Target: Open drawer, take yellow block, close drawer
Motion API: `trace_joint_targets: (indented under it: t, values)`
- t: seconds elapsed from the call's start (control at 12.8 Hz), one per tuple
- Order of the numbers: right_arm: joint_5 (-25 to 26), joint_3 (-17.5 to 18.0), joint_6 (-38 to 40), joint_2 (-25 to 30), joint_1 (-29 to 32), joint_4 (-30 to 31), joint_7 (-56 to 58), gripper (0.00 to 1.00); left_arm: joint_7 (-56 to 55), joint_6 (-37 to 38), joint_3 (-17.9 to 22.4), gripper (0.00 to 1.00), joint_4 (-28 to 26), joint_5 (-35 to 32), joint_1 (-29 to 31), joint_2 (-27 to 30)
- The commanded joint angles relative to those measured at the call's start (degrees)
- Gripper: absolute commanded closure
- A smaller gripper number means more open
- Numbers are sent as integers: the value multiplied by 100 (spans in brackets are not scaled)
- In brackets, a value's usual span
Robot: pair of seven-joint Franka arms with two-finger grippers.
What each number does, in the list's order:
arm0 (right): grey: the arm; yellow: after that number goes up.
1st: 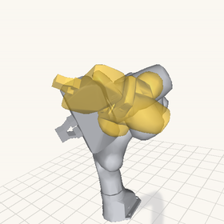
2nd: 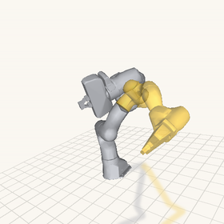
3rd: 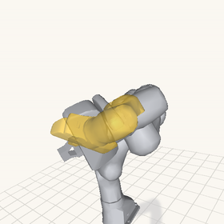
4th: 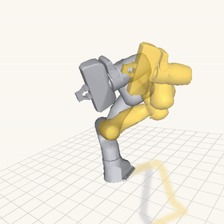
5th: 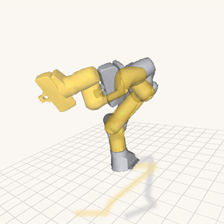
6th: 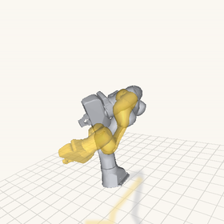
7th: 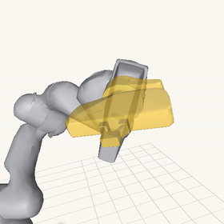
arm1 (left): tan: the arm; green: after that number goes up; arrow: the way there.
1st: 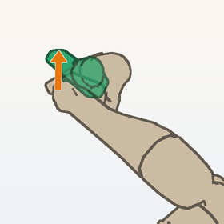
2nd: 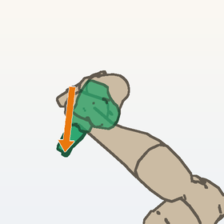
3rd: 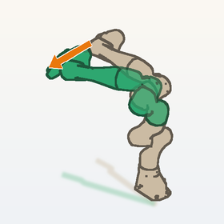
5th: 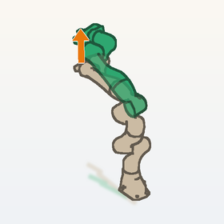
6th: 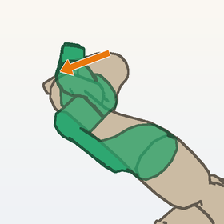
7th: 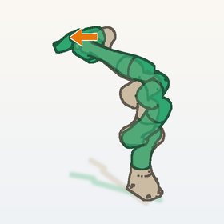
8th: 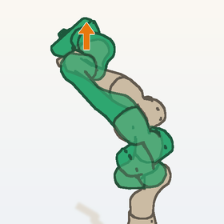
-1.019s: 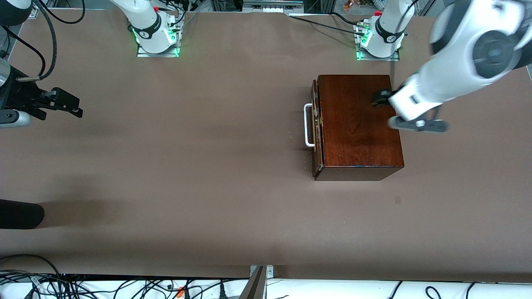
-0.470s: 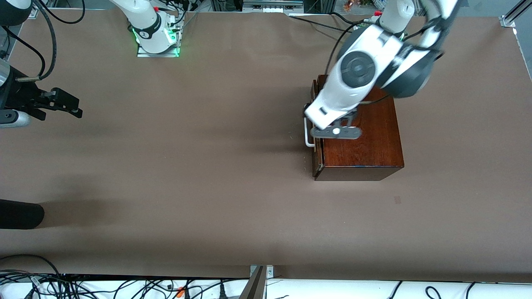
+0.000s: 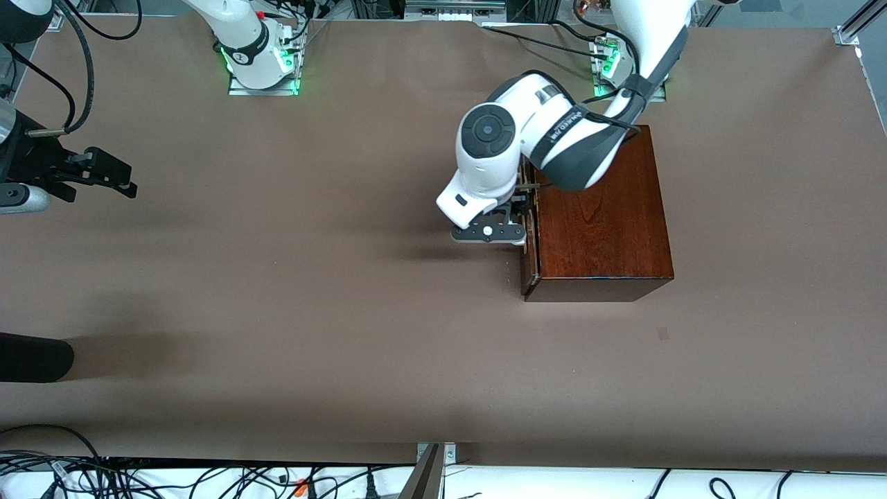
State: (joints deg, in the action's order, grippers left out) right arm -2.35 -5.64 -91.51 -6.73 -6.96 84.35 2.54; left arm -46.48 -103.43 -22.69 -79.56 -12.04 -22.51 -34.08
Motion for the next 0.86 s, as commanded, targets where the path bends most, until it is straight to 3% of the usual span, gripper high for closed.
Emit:
trace_joint_targets:
  t: [0.0, 0.16, 0.78]
  values:
    - [6, 27, -51, 49, 28, 56, -8, 0, -124, 148, 89, 0, 29, -577, -113, -239]
    - [6, 27, -51, 49, 20, 56, -8, 0, -220, 148, 80, 0, -278, -922, -254, -196]
    - [6, 27, -51, 49, 28, 56, -8, 0, -344, 34, 80, 0, -622, -1037, -263, -274]
